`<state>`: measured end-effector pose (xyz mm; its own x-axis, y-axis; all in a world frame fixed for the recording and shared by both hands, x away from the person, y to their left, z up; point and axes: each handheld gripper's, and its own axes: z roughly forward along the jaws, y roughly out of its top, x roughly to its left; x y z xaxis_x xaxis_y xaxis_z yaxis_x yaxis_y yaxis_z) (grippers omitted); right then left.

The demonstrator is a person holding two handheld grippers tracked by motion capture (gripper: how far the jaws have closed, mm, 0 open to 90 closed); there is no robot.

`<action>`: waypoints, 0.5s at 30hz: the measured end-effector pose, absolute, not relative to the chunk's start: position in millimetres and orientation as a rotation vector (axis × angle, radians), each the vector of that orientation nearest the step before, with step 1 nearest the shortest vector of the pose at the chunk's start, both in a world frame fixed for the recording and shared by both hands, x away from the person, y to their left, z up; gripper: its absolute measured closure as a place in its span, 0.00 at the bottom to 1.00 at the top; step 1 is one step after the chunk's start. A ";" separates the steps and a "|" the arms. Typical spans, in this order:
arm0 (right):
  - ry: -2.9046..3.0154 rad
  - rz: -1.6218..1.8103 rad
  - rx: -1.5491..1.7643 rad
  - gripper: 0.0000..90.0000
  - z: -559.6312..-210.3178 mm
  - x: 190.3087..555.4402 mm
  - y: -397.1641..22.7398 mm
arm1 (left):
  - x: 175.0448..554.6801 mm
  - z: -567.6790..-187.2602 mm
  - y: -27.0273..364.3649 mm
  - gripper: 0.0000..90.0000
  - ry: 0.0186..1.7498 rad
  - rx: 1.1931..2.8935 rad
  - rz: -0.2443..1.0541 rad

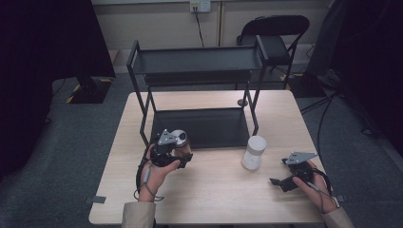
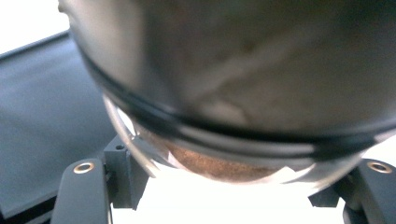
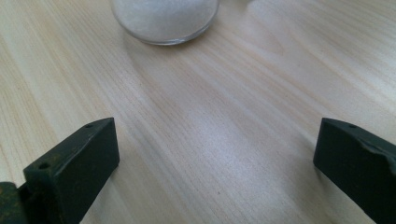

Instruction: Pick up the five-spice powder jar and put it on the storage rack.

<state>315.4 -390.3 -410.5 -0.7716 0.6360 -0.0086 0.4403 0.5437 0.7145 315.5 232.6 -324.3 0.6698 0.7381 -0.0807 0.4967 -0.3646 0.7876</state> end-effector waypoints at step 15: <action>2.516 1.053 0.898 0.00 -410.5 315.4 -390.4 | 333.7 -288.1 231.6 0.33 0.960 2.055 0.378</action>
<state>315.4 -390.4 -410.5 -0.7717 0.6359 -0.0087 0.4401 0.5438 0.7145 333.7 231.6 -288.1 0.6646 0.7443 -0.0665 0.4987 -0.3754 0.7813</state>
